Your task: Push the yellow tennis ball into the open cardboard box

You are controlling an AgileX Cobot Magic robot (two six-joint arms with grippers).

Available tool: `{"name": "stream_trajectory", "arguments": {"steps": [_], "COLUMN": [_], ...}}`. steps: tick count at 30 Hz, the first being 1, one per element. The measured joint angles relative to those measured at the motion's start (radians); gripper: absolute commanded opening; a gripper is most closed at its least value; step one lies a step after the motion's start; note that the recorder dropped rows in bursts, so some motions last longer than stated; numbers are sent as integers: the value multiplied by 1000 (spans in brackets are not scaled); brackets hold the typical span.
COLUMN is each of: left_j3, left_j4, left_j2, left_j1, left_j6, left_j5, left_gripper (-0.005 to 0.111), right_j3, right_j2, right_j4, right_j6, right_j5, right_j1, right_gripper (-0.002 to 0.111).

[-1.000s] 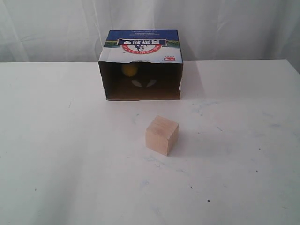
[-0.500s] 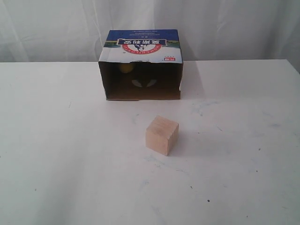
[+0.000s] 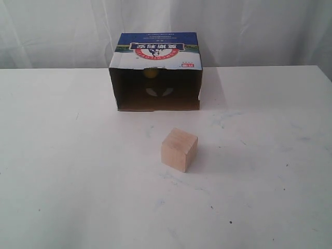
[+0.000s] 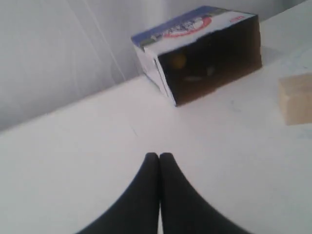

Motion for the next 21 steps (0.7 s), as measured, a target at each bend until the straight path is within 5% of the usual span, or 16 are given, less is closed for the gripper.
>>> {"name": "stream_trajectory", "arguments": {"steps": [1,2,3,6,9,14,21], "left_j3": [0,2,20,126,187,188,188], "left_j4": [332,480,794,1099,1060,853,910], "left_j2": [-2,-2,-2,-20,-38,-45,-162], "left_j1": [0,0,0,0,0,0,0], "left_j6": [-483,-725,-1129,-1574,-1580,-1313,-1244], "left_j5": [46,65,87,71,92,61,57], "left_gripper": [0,0,0,0,0,0,0], "right_j3": [0,0,0,0,0,0,0], "right_j2": [0,0,0,0,0,0,0], "right_j4": [0,0,0,0,-1,-1,-1], "right_j6": [0,0,0,0,2,2,2], "right_j5": [0,0,0,0,3,3,3], "right_j1": [0,0,0,0,0,0,0], "right_gripper": [0,0,0,0,0,0,0]}}
